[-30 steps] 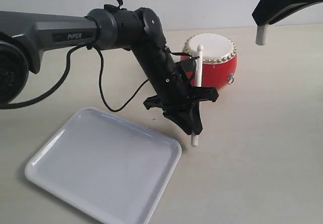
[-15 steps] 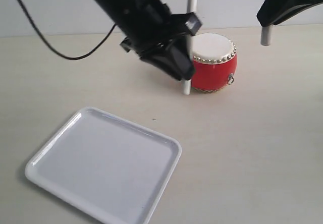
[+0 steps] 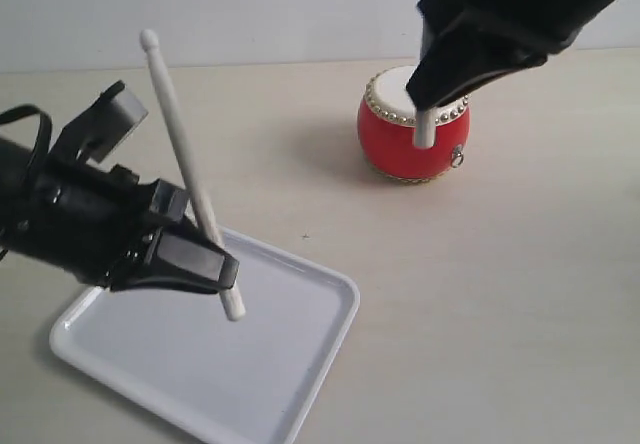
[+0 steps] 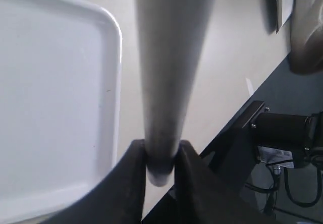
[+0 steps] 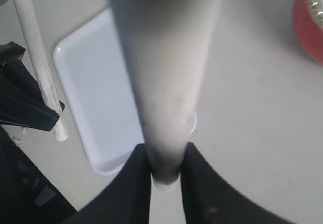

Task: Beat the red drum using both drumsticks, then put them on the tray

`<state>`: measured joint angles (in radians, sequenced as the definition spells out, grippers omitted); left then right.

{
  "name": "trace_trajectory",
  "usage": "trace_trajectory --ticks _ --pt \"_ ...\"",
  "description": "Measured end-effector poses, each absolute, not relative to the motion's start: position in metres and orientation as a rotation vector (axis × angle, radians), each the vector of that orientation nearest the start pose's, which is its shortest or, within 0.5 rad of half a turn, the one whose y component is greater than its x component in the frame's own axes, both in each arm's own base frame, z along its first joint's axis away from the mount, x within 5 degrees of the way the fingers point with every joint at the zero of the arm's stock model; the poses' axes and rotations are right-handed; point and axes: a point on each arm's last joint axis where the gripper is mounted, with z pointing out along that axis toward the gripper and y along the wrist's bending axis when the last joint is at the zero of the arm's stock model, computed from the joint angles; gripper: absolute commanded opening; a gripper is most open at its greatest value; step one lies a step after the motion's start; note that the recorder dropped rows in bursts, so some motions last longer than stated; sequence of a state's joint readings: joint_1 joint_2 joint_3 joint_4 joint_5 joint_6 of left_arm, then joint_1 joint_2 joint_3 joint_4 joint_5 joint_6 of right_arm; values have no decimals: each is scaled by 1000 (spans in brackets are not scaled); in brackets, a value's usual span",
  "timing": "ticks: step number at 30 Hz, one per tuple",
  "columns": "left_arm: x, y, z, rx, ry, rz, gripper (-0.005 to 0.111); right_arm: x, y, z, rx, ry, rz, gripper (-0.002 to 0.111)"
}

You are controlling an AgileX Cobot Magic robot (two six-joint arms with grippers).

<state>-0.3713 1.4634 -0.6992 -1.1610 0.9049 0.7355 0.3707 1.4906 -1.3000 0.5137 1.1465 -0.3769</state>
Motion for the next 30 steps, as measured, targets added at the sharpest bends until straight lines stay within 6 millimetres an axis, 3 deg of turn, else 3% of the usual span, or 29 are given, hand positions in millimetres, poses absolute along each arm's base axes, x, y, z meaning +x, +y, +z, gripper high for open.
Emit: trace_trajectory --ticks 6,12,21,30 --pt "178 -139 192 177 2590 -1349 0 260 170 310 -933 2617 668 0" --pt "166 -132 175 -82 2550 -1398 0 263 172 308 -927 2604 655 0" --pt "155 -135 168 -335 2636 -1452 0 266 173 304 -921 2609 650 0" --pt "138 -141 150 -712 2774 -1278 0 266 173 304 -919 2606 649 0"
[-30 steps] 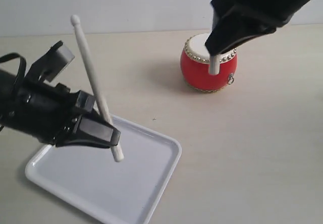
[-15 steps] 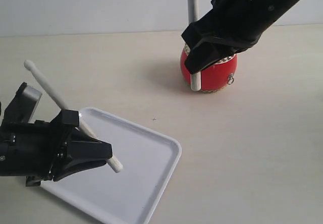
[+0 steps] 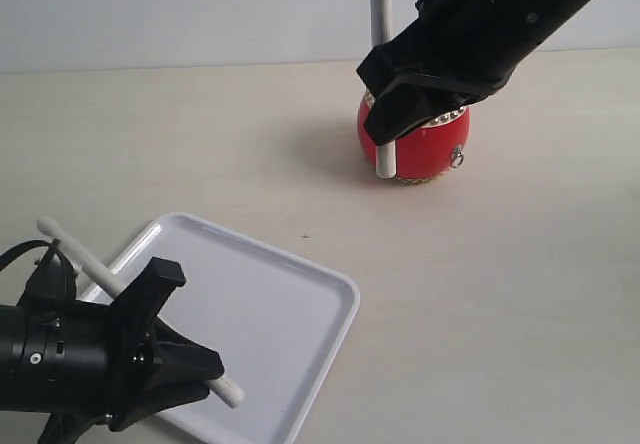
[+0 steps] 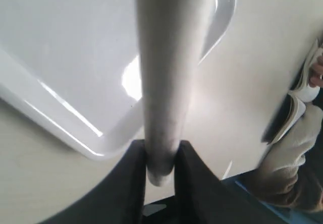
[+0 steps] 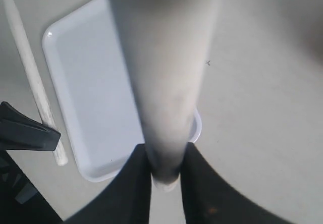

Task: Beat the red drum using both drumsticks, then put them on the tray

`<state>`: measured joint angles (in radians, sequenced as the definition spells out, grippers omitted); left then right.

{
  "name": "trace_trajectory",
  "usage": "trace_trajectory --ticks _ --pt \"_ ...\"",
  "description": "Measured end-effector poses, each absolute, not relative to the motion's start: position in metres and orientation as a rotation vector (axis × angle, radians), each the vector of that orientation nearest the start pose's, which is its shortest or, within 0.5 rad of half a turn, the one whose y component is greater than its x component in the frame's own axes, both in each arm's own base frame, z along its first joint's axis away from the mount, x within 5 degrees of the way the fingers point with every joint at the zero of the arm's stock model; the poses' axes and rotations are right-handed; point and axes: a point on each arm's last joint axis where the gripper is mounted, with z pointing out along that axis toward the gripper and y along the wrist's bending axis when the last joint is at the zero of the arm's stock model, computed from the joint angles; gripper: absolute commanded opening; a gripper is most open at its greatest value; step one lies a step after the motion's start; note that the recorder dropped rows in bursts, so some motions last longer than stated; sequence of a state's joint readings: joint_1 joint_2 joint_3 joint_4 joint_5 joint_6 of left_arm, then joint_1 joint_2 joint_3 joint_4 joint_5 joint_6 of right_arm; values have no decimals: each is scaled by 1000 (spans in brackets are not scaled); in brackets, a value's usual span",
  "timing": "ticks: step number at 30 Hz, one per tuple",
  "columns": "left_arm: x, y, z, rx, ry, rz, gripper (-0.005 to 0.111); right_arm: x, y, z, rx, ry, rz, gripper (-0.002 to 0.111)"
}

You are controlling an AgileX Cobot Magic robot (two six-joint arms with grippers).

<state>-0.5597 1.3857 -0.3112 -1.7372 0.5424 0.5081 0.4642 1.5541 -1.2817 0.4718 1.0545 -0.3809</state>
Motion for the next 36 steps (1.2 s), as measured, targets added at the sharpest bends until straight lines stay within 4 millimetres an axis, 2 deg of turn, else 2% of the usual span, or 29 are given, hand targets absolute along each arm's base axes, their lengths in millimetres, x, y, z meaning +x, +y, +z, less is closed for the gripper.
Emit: trace_trajectory --ticks 4,11,17,22,29,36 --pt "141 -140 150 -764 2757 -1242 0 266 173 304 -918 2606 649 0" --pt "154 -151 157 -717 2743 -1296 0 266 173 304 -917 2604 648 0" --pt "155 -156 147 -810 2802 -1308 0 266 173 304 -917 2604 648 0" --pt "158 -153 141 -906 2791 -1230 0 266 173 304 -917 2604 648 0" --pt "160 -151 139 -935 2784 -1189 0 266 173 304 -923 2601 647 0" --pt "158 -154 126 -968 2858 -1188 0 266 173 304 -923 2601 647 0"
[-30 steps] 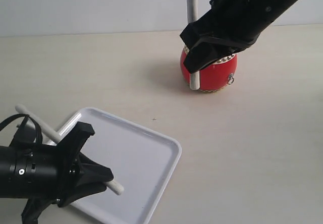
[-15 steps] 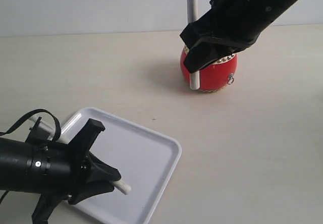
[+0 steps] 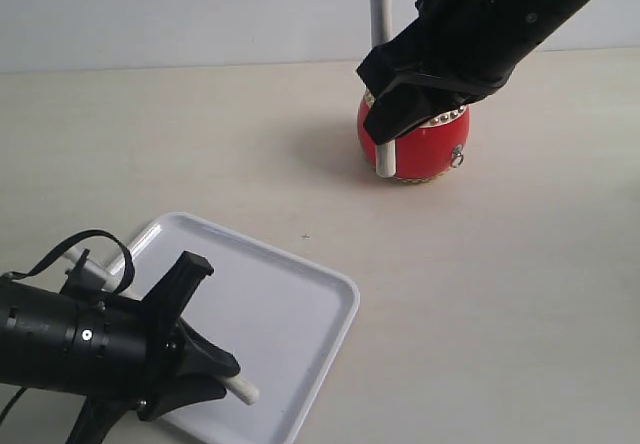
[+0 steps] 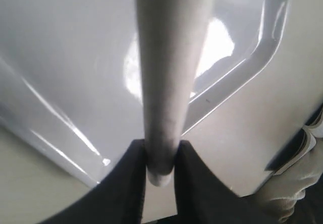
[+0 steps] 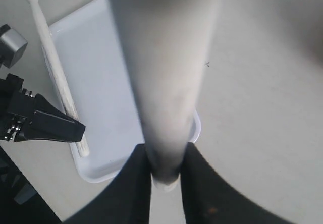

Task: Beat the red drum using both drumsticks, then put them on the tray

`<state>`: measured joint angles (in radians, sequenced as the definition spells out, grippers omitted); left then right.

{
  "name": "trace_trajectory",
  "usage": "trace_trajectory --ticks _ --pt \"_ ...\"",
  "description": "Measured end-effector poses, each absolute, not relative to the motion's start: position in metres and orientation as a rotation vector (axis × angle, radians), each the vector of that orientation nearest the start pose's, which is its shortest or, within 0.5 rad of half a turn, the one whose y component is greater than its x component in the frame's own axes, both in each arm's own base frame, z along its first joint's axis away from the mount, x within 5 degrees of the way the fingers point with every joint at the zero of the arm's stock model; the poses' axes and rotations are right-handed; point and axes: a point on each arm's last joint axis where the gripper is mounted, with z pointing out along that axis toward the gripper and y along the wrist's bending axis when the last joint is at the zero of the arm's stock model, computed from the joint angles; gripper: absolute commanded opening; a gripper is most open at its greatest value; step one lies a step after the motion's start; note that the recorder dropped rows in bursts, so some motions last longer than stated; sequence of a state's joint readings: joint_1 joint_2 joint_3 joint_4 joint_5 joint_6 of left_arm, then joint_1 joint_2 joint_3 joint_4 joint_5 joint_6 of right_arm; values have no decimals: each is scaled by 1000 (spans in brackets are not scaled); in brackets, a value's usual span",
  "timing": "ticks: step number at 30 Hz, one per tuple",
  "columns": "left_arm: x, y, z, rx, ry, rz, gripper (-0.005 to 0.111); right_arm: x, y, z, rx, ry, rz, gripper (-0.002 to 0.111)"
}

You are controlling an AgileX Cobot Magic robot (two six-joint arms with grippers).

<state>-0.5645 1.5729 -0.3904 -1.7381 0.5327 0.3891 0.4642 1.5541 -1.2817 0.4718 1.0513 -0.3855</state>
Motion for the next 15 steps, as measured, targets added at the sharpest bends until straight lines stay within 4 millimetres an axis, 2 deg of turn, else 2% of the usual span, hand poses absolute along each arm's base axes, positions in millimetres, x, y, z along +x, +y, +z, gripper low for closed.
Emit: trace_trajectory --ticks 6,8,15 --pt "156 -158 116 -996 2925 -1206 0 267 174 304 -920 2597 646 0" --pt "155 -158 115 -1002 2933 -1210 3 267 174 304 -920 2597 646 0" --pt "155 -159 116 -981 2938 -1220 41 267 174 304 -921 2597 646 0"
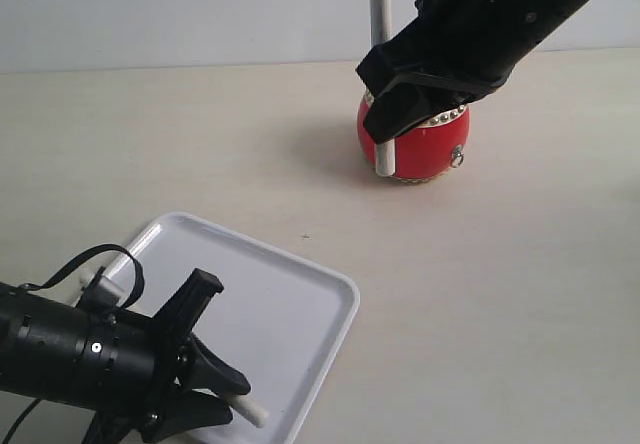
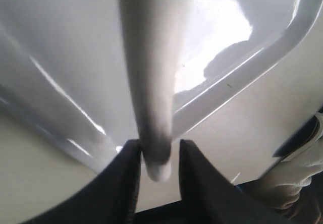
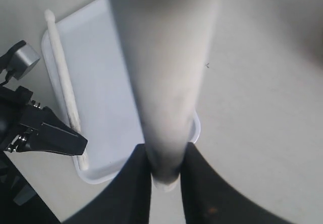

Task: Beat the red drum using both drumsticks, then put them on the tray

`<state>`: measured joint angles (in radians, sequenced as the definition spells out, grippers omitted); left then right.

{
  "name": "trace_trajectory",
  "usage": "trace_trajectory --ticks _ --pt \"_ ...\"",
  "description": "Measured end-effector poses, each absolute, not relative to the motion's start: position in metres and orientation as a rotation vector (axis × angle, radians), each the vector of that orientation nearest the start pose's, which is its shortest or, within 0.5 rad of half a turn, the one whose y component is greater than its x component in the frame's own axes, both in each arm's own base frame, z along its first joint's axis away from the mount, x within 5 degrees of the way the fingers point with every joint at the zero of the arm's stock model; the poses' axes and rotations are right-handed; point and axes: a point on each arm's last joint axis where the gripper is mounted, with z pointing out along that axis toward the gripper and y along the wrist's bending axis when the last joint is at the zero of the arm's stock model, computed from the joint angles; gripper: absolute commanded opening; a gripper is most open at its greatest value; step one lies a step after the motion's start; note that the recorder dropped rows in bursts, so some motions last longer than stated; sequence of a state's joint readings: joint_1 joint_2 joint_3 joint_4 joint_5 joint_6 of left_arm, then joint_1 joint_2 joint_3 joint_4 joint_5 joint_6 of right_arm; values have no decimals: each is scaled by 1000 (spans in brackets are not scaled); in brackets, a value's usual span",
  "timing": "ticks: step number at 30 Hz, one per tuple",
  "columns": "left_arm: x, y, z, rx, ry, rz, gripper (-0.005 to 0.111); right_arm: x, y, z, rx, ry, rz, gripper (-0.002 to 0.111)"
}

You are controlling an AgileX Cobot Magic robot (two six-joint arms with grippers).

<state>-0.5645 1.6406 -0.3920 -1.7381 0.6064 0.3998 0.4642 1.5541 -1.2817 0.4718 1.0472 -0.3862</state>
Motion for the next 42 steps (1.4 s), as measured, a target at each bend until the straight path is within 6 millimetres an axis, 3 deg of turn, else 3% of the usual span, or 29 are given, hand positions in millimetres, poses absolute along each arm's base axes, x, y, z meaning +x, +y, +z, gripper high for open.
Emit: trace_trajectory --ticks 2,14,17,21,25,29,34,42 --pt "155 -159 116 -956 2940 -1220 46 267 174 304 -921 2597 646 0" --pt "152 -163 120 -820 2964 -1319 45 267 174 304 -923 2596 645 0" --pt "147 -168 125 -735 2981 -1451 33 266 174 304 -924 2594 657 0" --pt "140 -173 135 -642 2991 -1656 3 266 174 304 -937 2589 660 0" --pt "136 -176 146 -436 2943 -1800 0 266 174 305 -939 2585 659 0" --pt "132 -175 166 -204 2819 -1880 0 262 172 311 -946 2568 653 0" --pt "134 -160 202 43 2534 -1884 0 258 170 314 -958 2594 652 0" --pt "127 -112 268 239 2003 -1649 0 266 177 287 -1013 2720 642 0"
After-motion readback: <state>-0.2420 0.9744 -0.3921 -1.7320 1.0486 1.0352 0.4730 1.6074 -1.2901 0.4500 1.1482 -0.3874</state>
